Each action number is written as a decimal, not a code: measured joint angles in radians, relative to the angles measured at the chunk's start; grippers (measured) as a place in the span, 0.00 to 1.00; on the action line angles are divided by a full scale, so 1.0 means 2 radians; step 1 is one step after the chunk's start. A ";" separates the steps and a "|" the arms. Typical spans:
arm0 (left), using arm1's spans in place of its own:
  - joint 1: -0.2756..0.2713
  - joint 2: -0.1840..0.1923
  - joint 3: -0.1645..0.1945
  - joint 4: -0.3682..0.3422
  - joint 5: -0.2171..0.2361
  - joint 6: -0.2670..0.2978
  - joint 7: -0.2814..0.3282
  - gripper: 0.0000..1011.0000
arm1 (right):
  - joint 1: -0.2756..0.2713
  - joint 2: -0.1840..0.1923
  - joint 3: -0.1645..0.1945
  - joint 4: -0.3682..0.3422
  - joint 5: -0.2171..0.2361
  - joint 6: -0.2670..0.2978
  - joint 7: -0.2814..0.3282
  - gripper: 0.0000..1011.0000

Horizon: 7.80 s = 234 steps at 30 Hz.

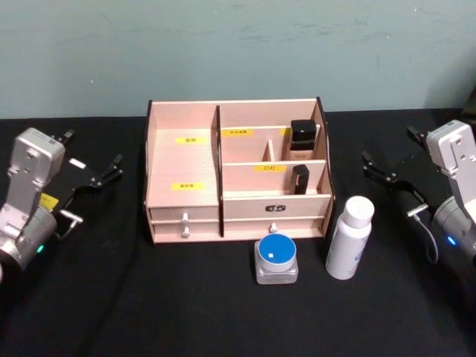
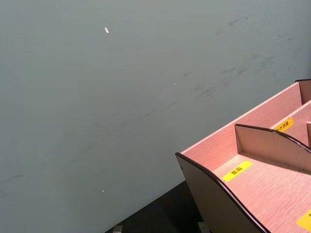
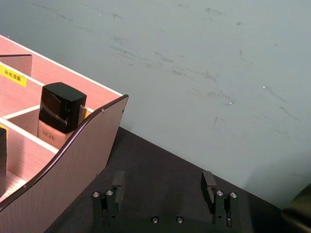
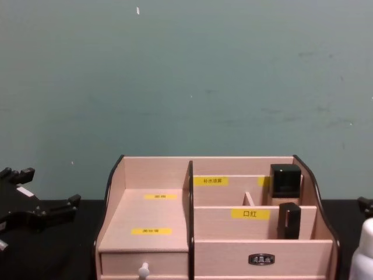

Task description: Pick up the facial cleanser and watermelon frost from the table and place them into the tiered storage box.

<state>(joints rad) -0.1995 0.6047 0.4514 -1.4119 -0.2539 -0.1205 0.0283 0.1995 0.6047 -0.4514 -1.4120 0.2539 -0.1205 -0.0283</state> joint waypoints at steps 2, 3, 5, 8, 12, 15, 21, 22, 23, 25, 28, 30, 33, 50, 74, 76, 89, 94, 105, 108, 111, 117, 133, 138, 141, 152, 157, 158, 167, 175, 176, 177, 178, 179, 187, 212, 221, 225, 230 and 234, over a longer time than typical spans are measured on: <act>0.000 0.000 0.000 0.000 0.000 0.000 0.000 0.99 | 0.000 0.000 0.000 0.000 0.000 0.000 0.000 0.99; 0.000 0.000 0.000 0.000 0.000 0.000 0.000 0.99 | 0.000 0.000 0.000 0.000 0.000 0.000 0.000 0.99; 0.000 0.000 0.000 0.000 0.000 0.000 0.000 0.99 | 0.000 0.000 0.000 0.000 0.000 0.000 0.000 0.99; 0.000 0.000 0.000 0.000 0.000 0.000 0.000 0.99 | 0.000 0.000 0.000 0.000 0.000 0.000 0.000 0.99; 0.000 0.000 0.000 0.000 0.000 0.000 0.000 0.99 | 0.000 0.000 0.000 0.000 0.000 0.000 0.000 0.99; 0.000 0.000 0.000 0.000 0.000 0.000 0.000 0.99 | 0.000 0.000 0.000 0.000 0.000 0.000 0.000 0.99; 0.000 0.000 0.000 0.000 0.000 0.000 0.000 0.99 | 0.000 0.000 0.000 0.000 0.000 0.000 0.000 0.99; 0.000 0.000 0.000 0.000 0.000 0.000 0.000 0.99 | 0.000 0.000 0.000 0.000 0.000 0.000 0.000 0.99; 0.000 0.000 0.000 0.000 0.000 0.000 0.000 0.99 | 0.000 0.000 0.000 0.000 0.000 0.000 0.000 0.99; 0.000 0.000 0.000 0.000 0.000 0.000 0.000 0.99 | 0.000 0.000 0.000 0.000 0.000 0.000 0.000 0.99; 0.000 0.000 0.000 0.000 0.000 0.000 0.000 0.99 | 0.000 0.000 0.000 0.000 0.000 0.000 0.000 0.99; 0.000 0.000 0.000 0.000 0.000 0.000 0.000 0.99 | 0.000 0.000 0.000 0.000 0.000 0.000 0.000 0.99; 0.000 0.000 0.000 0.000 0.000 0.000 0.000 0.99 | 0.000 0.000 0.000 0.000 0.000 0.000 0.000 0.99; 0.000 0.000 0.000 0.000 0.000 0.000 0.000 0.99 | -0.045 0.026 0.054 -0.086 0.017 0.013 0.002 0.99; 0.000 0.000 0.000 0.000 0.000 0.000 0.000 0.99 | -0.260 0.107 0.165 -0.319 0.109 0.023 0.072 0.99; 0.000 0.000 0.000 0.000 0.000 0.000 0.000 0.99 | -0.271 0.108 0.169 -0.325 0.110 0.024 0.074 0.99; 0.000 0.000 0.000 0.000 0.000 0.000 0.000 0.99 | -0.316 0.109 0.171 -0.335 0.107 0.051 0.089 0.99; 0.000 0.000 0.000 0.000 0.000 0.000 0.000 0.99 | -0.314 0.102 0.168 -0.325 0.104 0.057 0.095 0.99; 0.000 0.000 0.000 0.000 0.000 0.000 0.000 0.99 | -0.302 0.081 0.156 -0.293 0.102 0.066 0.111 0.99; 0.000 0.000 0.000 0.000 0.000 0.000 0.000 0.99 | -0.295 0.072 0.150 -0.279 0.102 0.069 0.118 0.99; 0.000 0.000 0.000 0.000 0.000 0.000 0.000 0.99 | -0.291 0.067 0.147 -0.270 0.101 0.070 0.123 0.99; 0.000 0.000 0.000 0.000 0.000 0.000 0.000 0.99 | -0.277 0.053 0.138 -0.248 0.097 0.072 0.135 0.99; 0.000 0.000 0.000 0.000 0.000 0.000 0.000 0.99 | -0.222 0.011 0.116 -0.185 0.078 0.067 0.169 0.99; 0.000 0.000 0.000 0.000 0.000 0.000 0.000 0.99 | -0.207 -0.001 0.111 -0.171 0.073 0.066 0.177 0.99; 0.000 0.000 0.000 0.000 0.000 0.000 0.000 0.99 | -0.200 -0.008 0.108 -0.164 0.068 0.066 0.182 0.99; 0.000 0.000 0.000 0.000 0.000 0.000 0.000 0.99 | -0.178 -0.030 0.109 -0.143 0.054 0.064 0.196 0.99; 0.000 0.000 0.000 0.000 0.000 0.000 0.000 0.99 | -0.172 -0.035 0.108 -0.138 0.052 0.061 0.205 0.99; 0.000 0.000 0.000 0.000 0.000 0.000 0.000 0.99 | -0.171 -0.035 0.108 -0.137 0.052 0.061 0.207 0.99; 0.000 0.000 0.000 0.000 0.000 0.000 0.000 0.99 | -0.171 -0.035 0.108 -0.137 0.052 0.060 0.208 0.98; 0.000 0.000 0.000 0.000 0.000 0.000 0.000 0.99 | -0.172 -0.035 0.108 -0.138 0.052 0.060 0.206 0.82; 0.000 0.000 0.000 0.000 0.000 0.000 0.000 0.99 | -0.172 -0.035 0.108 -0.138 0.052 0.060 0.206 0.80; 0.000 0.000 0.000 0.000 0.000 0.000 0.000 0.99 | -0.172 -0.034 0.108 -0.138 0.052 0.060 0.206 0.76; 0.000 0.000 0.000 0.000 0.000 0.000 0.000 0.99 | -0.172 -0.034 0.108 -0.138 0.052 0.060 0.206 0.76; 0.000 0.000 0.000 0.000 0.000 0.000 0.000 0.99 | -0.172 -0.034 0.108 -0.138 0.052 0.060 0.206 0.71; 0.000 0.000 0.000 0.000 0.000 0.000 0.000 0.99 | -0.172 -0.034 0.108 -0.138 0.052 0.061 0.205 0.59; 0.000 0.000 0.000 0.000 0.000 0.000 0.000 0.99 | -0.149 -0.029 0.101 -0.183 0.056 0.067 0.229 0.59; 0.000 0.000 0.000 0.000 0.000 0.000 0.000 0.99 | -0.079 -0.051 0.069 -0.182 0.042 0.085 0.230 0.59; 0.000 0.000 0.000 0.000 0.000 0.000 0.000 0.99 | -0.049 -0.063 0.055 -0.169 0.038 0.091 0.230 0.59; 0.000 0.000 0.000 0.000 0.000 0.000 0.000 0.99 | -0.013 -0.082 0.041 -0.145 0.032 0.093 0.227 0.59; 0.000 0.000 0.000 0.000 0.000 0.000 0.000 0.99 | 0.009 -0.095 0.033 -0.122 0.026 0.095 0.223 0.59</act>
<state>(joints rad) -0.1995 0.6047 0.4514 -1.4120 -0.2539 -0.1205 0.0283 0.2179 0.4155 -0.3860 -1.6556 0.3060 0.0696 0.4175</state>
